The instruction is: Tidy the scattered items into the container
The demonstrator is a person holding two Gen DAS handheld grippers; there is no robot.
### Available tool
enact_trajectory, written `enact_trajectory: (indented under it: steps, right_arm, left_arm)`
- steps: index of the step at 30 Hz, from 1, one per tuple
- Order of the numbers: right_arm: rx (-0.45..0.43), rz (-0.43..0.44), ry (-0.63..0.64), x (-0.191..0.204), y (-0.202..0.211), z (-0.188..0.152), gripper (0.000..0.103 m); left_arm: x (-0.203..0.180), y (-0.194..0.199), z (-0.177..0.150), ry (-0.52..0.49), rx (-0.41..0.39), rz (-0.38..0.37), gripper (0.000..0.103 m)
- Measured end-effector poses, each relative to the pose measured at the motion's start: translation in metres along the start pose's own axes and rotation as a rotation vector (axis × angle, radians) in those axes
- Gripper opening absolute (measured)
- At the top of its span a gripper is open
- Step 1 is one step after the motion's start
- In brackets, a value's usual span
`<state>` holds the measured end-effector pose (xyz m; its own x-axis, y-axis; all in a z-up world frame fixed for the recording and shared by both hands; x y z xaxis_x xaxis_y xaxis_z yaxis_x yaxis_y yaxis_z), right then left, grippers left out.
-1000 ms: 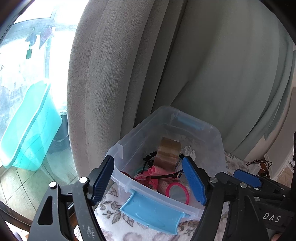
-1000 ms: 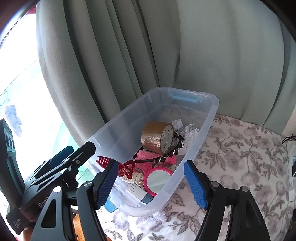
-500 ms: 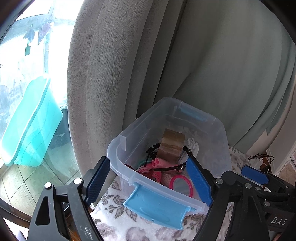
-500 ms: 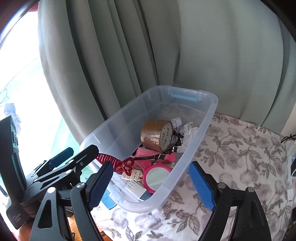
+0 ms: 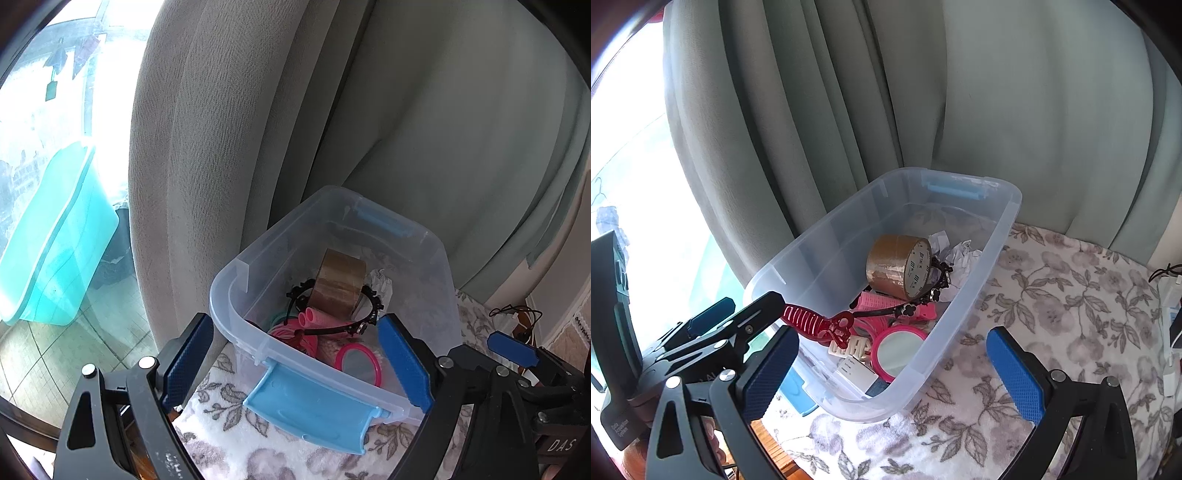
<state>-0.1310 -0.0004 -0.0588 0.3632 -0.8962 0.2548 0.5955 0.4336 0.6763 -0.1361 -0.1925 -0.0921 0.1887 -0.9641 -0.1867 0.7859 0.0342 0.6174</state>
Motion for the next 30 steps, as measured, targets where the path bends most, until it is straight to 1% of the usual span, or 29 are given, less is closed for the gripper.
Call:
enact_trajectory:
  steps: [1,3,7,9,15,19,30]
  right_arm:
    - [-0.006,-0.015,-0.015,0.006,-0.002,0.002,0.103]
    - [-0.003,-0.021,-0.010,0.006,-0.002,0.002,0.103]
    - [0.003,-0.037,0.002,0.006,-0.003,0.000,0.103]
    - [0.004,-0.037,-0.003,0.004,-0.003,0.000,0.103]
    - [0.004,-0.039,-0.010,0.001,0.000,0.001,0.103]
    - [0.007,-0.041,-0.004,0.003,0.000,0.000,0.103]
    - [0.004,-0.045,-0.001,0.004,0.001,0.002,0.103]
  left_arm:
    - [0.000,0.000,0.000,0.005,0.000,-0.004,0.091]
    - [0.000,0.002,0.001,0.008,0.002,0.026,0.091]
    - [-0.006,0.004,0.002,-0.065,0.003,0.116,0.091]
    - [-0.009,0.004,0.002,-0.089,0.002,0.137,0.091]
    - [-0.012,0.003,0.001,-0.098,0.007,0.131,0.091]
    - [-0.010,0.002,0.000,-0.102,0.014,0.143,0.091]
    - [-0.010,0.005,0.002,-0.102,-0.004,0.148,0.091]
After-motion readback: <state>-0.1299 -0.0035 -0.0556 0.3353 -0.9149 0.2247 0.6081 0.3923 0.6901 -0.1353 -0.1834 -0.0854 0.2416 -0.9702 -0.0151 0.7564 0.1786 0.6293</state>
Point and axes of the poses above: each gripper's, at about its wrist camera, not at the fingertips, and y roughly against the way its jaws point, x to its left, z to its top, the point moved 7 cm from there along -y, roughly the way its jaws point, and after that the axes turned 5 degrees about -y, right-handed, at the moved point
